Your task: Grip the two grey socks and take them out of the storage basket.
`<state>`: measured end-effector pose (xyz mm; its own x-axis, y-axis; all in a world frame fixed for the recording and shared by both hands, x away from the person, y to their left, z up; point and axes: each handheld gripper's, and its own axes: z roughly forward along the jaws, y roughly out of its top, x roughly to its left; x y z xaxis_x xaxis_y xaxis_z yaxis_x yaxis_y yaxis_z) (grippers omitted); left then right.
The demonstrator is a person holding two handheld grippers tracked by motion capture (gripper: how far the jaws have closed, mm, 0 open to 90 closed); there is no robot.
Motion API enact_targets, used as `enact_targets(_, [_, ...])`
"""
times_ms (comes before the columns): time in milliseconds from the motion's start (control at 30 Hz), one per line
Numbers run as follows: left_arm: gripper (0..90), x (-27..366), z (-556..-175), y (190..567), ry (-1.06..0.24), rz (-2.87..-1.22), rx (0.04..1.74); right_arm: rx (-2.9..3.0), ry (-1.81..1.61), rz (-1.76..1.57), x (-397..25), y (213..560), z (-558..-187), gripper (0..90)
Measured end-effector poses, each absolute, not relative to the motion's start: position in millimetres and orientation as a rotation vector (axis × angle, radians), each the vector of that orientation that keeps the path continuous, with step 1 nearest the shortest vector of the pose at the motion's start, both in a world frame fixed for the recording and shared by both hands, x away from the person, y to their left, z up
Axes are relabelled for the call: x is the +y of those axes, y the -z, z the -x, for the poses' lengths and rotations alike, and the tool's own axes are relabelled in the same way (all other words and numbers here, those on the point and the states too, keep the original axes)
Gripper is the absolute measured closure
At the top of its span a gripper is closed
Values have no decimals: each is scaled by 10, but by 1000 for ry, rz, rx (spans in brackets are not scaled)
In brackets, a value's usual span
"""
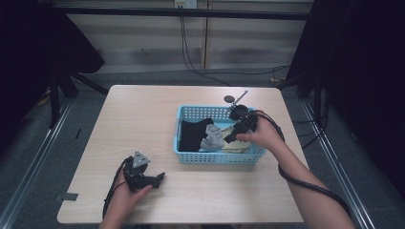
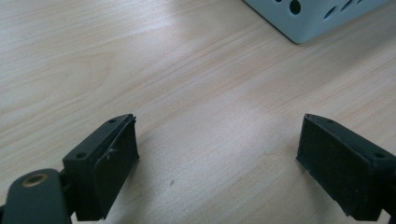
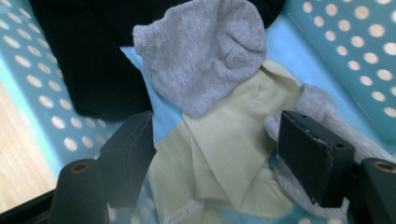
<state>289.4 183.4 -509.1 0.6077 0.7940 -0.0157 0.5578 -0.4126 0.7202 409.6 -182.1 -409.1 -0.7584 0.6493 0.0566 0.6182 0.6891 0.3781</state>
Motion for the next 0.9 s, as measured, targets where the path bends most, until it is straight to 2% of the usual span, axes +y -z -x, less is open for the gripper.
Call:
enact_targets(733, [109, 1830, -2897, 5093, -424, -2131, 1058, 2868, -491, -978, -1258, 4466, -4208, 318])
enact_targets(767, [109, 1834, -2899, 5091, -423, -2138, 1052, 2865, -474, -973, -1241, 4471, -4217, 331])
enact_targets(800, [109, 1835, -2899, 5091, -424, -2138, 1052, 2858, -458, -975, -1214, 4482, -4235, 384])
enact_targets(900, [108, 1834, -2899, 5091, -423, -2138, 1051, 2840, -458, -985, -1206, 4502, -4257, 423])
